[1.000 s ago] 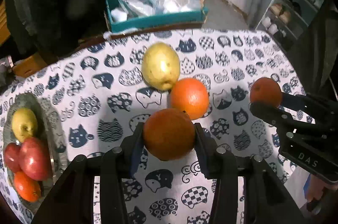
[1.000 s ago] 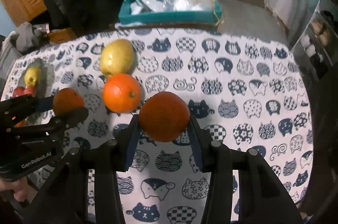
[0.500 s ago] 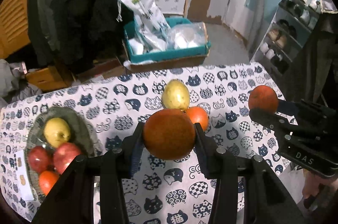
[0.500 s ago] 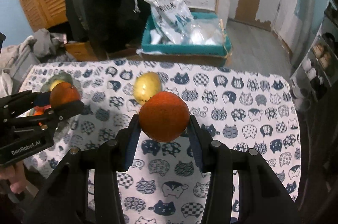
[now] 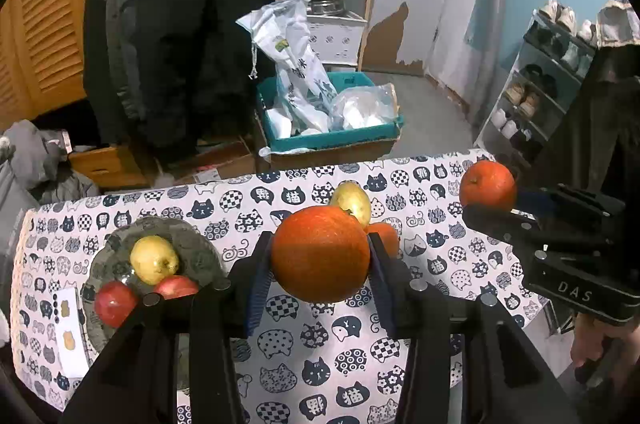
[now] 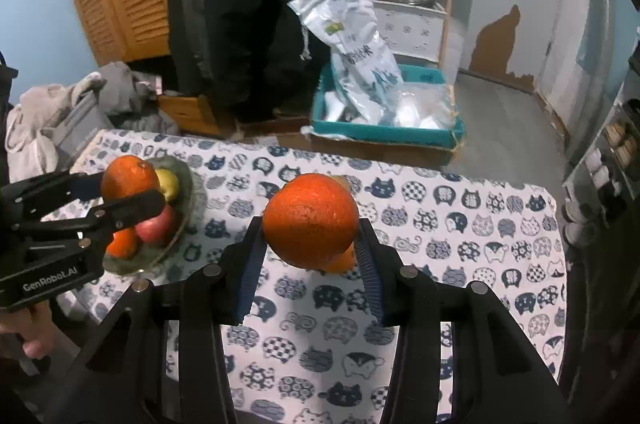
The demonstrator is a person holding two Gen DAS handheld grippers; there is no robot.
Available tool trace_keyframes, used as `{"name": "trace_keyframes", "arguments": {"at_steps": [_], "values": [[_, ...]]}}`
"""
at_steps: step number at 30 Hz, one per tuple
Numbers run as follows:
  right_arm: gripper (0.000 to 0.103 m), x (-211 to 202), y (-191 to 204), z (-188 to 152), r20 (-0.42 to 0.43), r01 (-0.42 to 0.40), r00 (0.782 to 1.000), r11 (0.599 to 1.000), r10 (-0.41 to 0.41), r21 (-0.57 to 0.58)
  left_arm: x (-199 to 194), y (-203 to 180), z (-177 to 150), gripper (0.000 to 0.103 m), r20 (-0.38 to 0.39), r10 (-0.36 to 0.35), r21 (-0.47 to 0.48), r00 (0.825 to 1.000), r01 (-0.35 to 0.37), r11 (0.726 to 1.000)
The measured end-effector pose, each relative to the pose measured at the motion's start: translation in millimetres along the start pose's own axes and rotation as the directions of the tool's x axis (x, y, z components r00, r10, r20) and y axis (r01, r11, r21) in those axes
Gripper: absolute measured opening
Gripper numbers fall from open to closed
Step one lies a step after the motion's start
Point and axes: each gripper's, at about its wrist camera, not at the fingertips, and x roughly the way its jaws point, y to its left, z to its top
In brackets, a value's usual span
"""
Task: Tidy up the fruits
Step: 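Lift and carry the orange in the right tool while the left tool carries its orange to the bowl, then lower the orange into the bowl with the right tool while the left tool lowers its orange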
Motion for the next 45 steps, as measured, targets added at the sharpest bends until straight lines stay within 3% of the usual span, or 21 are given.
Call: {"name": "trace_keyframes", "arguments": {"at_steps": [9, 26, 35, 45], "values": [[0.044, 2, 24, 10, -0.003, -0.028, 1.0, 0.999, 0.028, -0.031, -21, 20, -4, 0.046, 0.031, 0.021, -0.023, 0.999, -0.02, 1.0], [0.044, 43, 93, 25, -0.081, -0.119, 0.99, 0.988, 0.112, -0.095, -28, 90, -23, 0.046, 0.001, 0.101, -0.133, 0.995, -0.1, 0.986], [0.044, 75, 127, 30, -0.147, -0.2, 0.972, 0.975, 0.185, -0.097, -16, 126, -43, 0.046, -0.079, 0.113, -0.179, 0.99, -0.126, 0.976], [0.044, 125, 165, 16, -0.261, -0.258, 0.939, 0.96, 0.223, -0.108, 16, 157, -76, 0.046, -0.201, 0.126, -0.211, 0.971, -0.169, 0.963]]}}
